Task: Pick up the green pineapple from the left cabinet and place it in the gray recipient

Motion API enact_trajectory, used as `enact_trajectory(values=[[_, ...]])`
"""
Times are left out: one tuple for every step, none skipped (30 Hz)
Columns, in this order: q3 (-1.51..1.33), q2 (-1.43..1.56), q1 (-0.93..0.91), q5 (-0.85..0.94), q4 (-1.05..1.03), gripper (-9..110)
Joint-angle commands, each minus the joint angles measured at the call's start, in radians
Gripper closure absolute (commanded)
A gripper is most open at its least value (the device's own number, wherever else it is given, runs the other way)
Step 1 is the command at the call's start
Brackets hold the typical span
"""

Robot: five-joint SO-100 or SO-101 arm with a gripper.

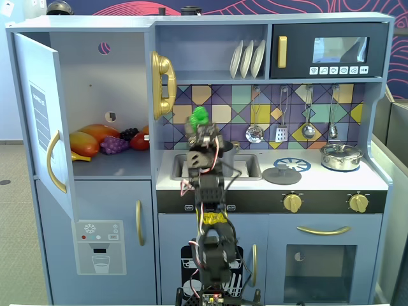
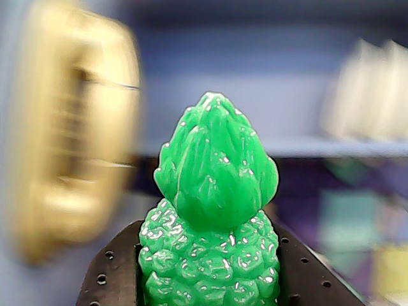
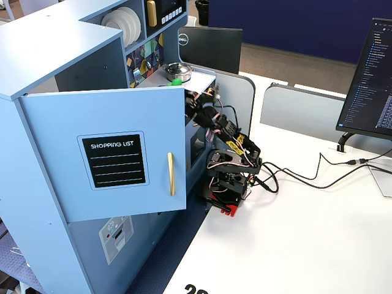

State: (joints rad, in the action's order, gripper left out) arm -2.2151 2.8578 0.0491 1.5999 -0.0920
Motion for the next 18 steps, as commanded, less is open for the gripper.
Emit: enact_trajectory(values=[[0.172, -0.172, -0.091, -0.034, -0.069, 102], [0.21, -0.215, -0.1, -0.046, -0.103, 102], [0.247, -0.255, -0.109, -0.058, -0.126, 102], [0.279, -0.293, -0.11, -0.063, -0.143, 102], [0.313, -0.331, -0.11, -0.066, -0.163, 102], [0.345, -0.367, -0.11, -0.067, -0.179, 102], [0.379, -0.4, -0.106, -0.072, -0.199, 102], [0.408, -0.434, -0.101, -0.072, -0.219, 102], [0.433, -0.465, -0.094, -0.072, -0.232, 102], [0.449, -0.494, -0.087, -0.066, -0.238, 102], [0.46, -0.522, -0.081, -0.054, -0.239, 102], [0.466, -0.548, -0.075, -0.048, -0.238, 102], [0.468, -0.569, -0.074, -0.037, -0.235, 102], [0.468, -0.589, -0.072, -0.028, -0.233, 102], [0.469, -0.607, -0.072, -0.026, -0.233, 102], [0.472, -0.624, -0.071, -0.026, -0.235, 102], [0.477, -0.641, -0.072, -0.028, -0.241, 102], [0.485, -0.655, -0.072, -0.029, -0.252, 102]])
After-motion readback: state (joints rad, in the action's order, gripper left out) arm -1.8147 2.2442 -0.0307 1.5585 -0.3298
